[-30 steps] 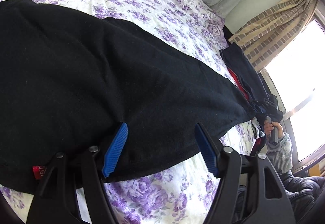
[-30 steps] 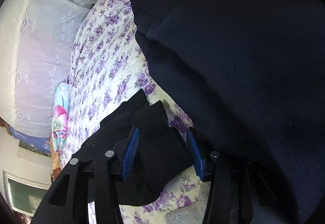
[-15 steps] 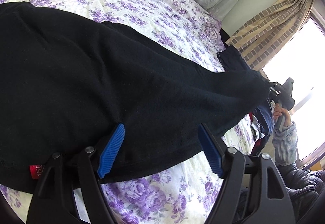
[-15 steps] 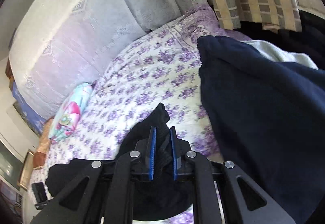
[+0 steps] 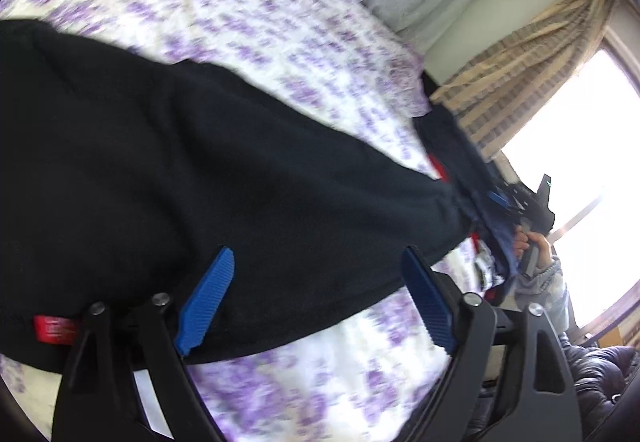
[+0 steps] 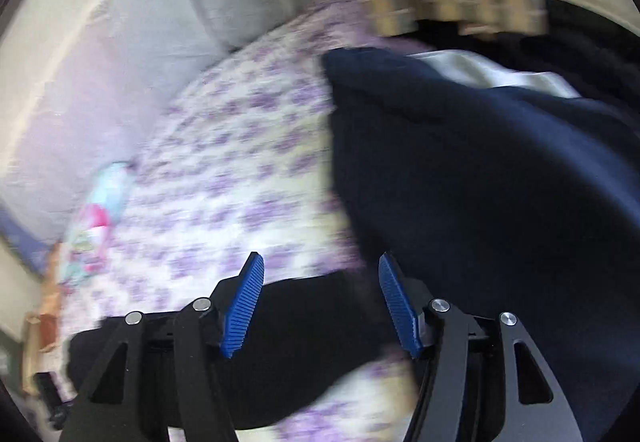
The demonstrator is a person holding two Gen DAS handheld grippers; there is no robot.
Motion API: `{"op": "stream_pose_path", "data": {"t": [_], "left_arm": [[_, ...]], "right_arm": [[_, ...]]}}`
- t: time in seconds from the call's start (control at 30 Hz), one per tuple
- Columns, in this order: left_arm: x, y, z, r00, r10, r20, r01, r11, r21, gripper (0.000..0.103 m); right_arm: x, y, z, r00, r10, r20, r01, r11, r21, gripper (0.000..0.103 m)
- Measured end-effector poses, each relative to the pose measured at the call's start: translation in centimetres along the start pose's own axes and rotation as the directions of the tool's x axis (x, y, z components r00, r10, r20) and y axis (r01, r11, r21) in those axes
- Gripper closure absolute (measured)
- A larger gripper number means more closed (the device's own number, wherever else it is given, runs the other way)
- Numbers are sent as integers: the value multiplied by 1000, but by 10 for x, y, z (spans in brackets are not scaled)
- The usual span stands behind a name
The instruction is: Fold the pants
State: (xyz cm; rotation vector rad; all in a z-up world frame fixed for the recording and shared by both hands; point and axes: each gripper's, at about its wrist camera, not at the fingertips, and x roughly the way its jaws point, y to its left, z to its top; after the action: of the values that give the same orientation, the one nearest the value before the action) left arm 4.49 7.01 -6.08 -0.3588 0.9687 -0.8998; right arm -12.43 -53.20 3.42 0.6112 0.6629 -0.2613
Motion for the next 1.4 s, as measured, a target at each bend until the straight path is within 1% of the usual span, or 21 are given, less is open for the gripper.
{"op": "stream_pose_path", "data": {"t": [0.03,0.1,0.13,0.23,0.3,0.33,0.37,0.47,0.5,0.57,0.63,0.7,0.77,0.87,0.93,1.1,1.2,1.23,1.27,1.33,1.4], "left_arm": [[3,-5,1,1000,-13,-4,13,1000,13,20],[15,-15,3,999,-26,-21,26,999,42,20],[21,-18,3,999,-27,-31,28,999,46,20],[43,-13,-1,997,-19,-80,21,1000,23,20],[48,-9,-5,996,-14,-84,17,999,37,20],[48,-9,-6,997,-19,-78,23,999,49,19],[47,-9,-7,997,-24,-73,28,998,54,19],[49,-15,-9,998,-26,-64,31,996,81,15],[50,-17,-10,998,-24,-65,30,995,94,12],[52,-21,-10,997,-12,-73,19,995,100,9],[52,-20,-9,997,-26,-74,33,994,101,6],[51,-18,-9,996,-46,-71,53,994,93,5],[51,-17,-8,996,-57,-69,63,994,85,5],[53,-19,-9,996,-55,-70,61,994,89,5],[52,-20,-9,996,-53,-69,59,994,92,5],[51,-20,-10,996,-55,-68,62,994,91,5],[50,-19,-9,996,-55,-68,61,994,92,5],[50,-19,-9,996,-55,-68,61,994,92,5],[50,-19,-9,996,-55,-68,61,994,92,5],[50,-19,-9,996,-55,-68,61,994,92,5],[50,-19,-9,996,-55,-68,61,994,92,5]], "right_arm": [[10,15,-1,995,95,-31,-95,995,-1,42],[40,64,-9,948,288,-137,-293,956,-19,42],[56,89,-16,911,362,-198,-374,927,-24,42],[115,172,-38,756,524,-391,-574,819,-12,41],[158,229,-57,633,572,-521,-661,750,21,38],[173,251,-65,594,573,-565,-681,732,27,36],[192,277,-76,566,557,-608,-688,725,24,36],[233,332,-101,519,488,-702,-687,726,-3,36],[246,344,-106,526,460,-715,-674,738,-22,35],[272,363,-112,506,428,-749,-663,749,-19,35],[291,373,-116,500,408,-764,-647,762,-17,35],[305,380,-118,465,407,-786,-656,754,2,35],[311,388,-126,442,389,-809,-667,745,-6,36],[317,394,-132,448,352,-822,-672,739,-50,49],[317,394,-134,441,350,-826,-679,732,-53,58],[314,409,-148,449,286,-847,-706,694,-140,61],[314,420,-156,479,247,-842,-706,678,-203,61],[315,422,-158,495,231,-838,-699,679,-226,68],[315,424,-160,530,213,-821,-683,682,-264,74],[311,424,-157,589,203,-782,-653,690,-312,94],[308,421,-146,622,239,-746,-640,704,-308,99]]}}
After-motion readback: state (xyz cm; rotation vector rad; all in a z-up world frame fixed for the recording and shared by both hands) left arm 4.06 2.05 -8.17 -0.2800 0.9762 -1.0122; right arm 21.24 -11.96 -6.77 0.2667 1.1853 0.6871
